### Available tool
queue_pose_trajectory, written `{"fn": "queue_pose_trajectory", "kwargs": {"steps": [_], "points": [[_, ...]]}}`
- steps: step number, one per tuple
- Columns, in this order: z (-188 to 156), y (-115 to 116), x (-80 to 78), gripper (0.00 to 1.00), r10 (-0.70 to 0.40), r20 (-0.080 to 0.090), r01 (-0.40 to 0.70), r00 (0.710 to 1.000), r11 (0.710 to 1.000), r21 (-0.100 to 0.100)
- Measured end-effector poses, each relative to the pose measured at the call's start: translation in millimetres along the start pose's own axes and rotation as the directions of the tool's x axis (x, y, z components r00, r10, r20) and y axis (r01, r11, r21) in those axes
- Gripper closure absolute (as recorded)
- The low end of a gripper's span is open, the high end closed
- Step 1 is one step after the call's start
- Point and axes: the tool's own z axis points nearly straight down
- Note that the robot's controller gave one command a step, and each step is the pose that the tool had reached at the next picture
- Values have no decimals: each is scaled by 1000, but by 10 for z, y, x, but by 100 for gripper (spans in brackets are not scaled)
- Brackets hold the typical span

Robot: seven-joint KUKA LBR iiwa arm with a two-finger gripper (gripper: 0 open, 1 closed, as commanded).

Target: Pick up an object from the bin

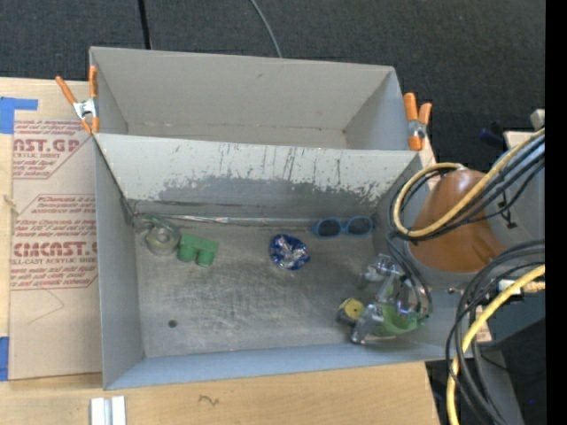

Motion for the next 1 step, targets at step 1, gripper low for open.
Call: {"fn": "queue_pose_trajectory", "kwargs": {"steps": [1], "points": [[-7, 0, 8, 100, -1, -1, 1, 1000, 1000, 0]]}}
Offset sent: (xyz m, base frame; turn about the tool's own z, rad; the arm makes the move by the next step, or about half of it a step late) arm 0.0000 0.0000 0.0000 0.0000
